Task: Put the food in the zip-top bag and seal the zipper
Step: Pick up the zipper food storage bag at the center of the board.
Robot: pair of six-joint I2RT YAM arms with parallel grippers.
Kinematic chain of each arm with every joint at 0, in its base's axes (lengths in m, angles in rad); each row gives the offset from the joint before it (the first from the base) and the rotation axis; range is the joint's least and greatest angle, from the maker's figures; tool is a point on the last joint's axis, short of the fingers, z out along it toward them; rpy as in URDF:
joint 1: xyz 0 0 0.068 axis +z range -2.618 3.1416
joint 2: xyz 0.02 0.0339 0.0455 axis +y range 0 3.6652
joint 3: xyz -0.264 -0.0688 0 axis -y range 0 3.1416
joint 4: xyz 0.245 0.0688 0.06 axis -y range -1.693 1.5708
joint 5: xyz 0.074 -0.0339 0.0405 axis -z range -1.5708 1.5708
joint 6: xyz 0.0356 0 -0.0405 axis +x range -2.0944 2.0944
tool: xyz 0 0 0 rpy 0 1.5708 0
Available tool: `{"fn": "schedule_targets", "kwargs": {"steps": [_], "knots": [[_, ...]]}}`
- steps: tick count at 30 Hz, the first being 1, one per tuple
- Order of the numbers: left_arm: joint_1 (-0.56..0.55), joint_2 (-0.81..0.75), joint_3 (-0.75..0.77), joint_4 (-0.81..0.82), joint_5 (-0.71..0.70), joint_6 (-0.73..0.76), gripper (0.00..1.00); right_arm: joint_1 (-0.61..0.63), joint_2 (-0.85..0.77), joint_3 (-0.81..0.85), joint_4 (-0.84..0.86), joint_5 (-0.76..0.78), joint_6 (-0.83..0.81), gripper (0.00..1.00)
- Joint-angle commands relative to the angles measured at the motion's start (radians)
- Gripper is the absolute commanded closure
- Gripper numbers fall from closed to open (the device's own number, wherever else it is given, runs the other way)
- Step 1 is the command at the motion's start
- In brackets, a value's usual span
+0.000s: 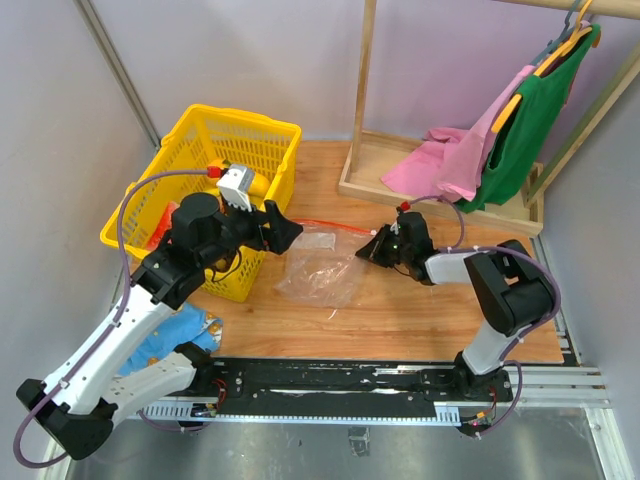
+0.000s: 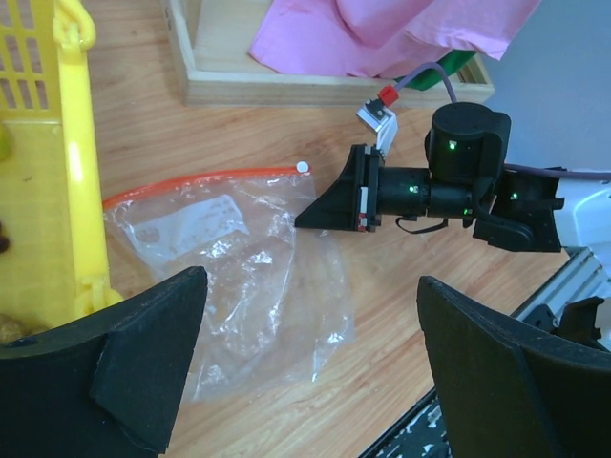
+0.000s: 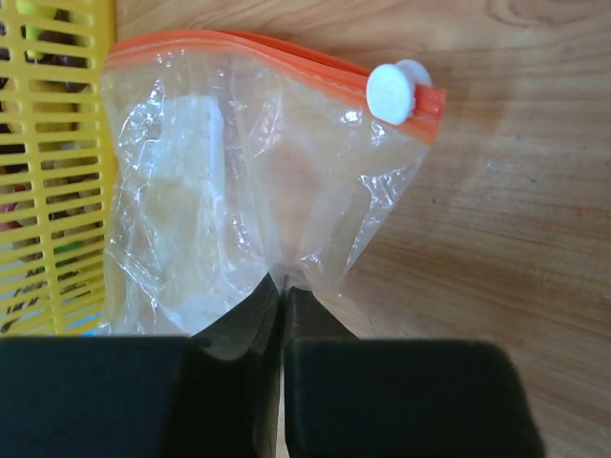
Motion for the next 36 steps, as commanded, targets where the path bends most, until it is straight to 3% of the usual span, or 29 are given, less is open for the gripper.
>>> {"fn": "schedule_targets", "kwargs": {"steps": [1, 11, 21, 33, 36], "knots": [[-0.007, 0.014, 0.045, 0.002, 0.034, -0.028, 0.06, 0.015, -0.065, 0.032, 0.006, -0.037, -0.094, 0.99], [-0.006, 0.083, 0.145, -0.035, 0.038, 0.047, 0.06, 0.015, -0.289, 0.072, -0.204, -0.075, -0.355, 0.99], [-0.006, 0.189, 0.294, -0.112, 0.037, 0.241, 0.06, 0.035, -0.482, 0.179, -0.436, -0.140, -0.686, 0.99], [-0.006, 0.315, 0.416, -0.158, 0.094, 0.447, 0.08, 0.096, -0.584, 0.249, -0.609, -0.123, -1.039, 0.99], [-0.006, 0.301, 0.388, -0.147, 0.102, 0.486, 0.09, 0.096, -0.613, 0.253, -0.622, -0.125, -1.157, 0.99]]}}
